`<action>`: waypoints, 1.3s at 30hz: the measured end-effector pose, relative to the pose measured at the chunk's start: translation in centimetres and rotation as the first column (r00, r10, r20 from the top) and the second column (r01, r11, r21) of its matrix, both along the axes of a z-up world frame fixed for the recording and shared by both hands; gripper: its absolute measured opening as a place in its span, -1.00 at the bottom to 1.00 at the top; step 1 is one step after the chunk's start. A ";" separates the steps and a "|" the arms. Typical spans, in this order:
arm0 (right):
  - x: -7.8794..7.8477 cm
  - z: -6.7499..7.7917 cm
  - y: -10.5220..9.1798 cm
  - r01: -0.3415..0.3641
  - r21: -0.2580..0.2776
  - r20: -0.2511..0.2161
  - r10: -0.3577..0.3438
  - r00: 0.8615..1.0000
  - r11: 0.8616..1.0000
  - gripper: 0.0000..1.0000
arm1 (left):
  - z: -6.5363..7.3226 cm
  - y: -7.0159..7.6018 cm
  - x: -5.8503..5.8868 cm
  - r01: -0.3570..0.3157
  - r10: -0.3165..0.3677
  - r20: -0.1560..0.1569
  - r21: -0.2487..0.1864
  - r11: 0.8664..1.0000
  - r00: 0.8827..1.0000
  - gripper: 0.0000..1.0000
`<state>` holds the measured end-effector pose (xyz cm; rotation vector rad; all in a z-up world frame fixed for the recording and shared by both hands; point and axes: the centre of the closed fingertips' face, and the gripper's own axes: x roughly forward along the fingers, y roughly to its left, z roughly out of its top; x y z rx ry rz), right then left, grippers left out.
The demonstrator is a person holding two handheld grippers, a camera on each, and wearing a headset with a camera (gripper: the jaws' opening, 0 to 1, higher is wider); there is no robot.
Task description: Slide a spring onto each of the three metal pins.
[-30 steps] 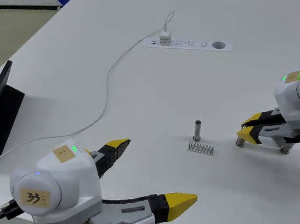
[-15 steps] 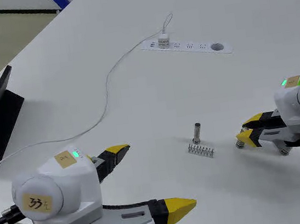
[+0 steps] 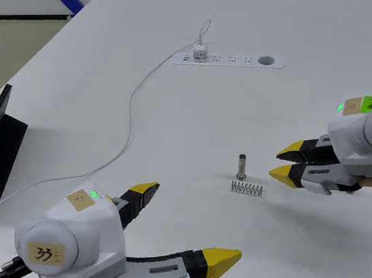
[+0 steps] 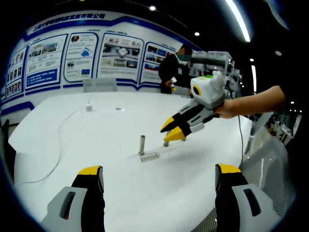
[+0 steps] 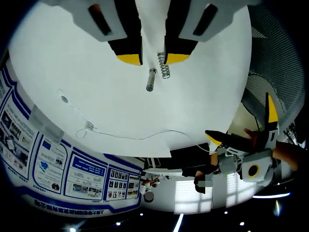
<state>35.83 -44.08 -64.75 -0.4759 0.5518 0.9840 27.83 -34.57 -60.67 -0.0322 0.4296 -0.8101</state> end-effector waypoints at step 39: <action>-0.5 -5.6 1.7 0.018 -0.076 -0.142 -0.028 0.989 0.997 -0.77 | 0.0 0.6 0.4 -0.038 0.037 -0.022 -0.017 0.999 0.999 0.91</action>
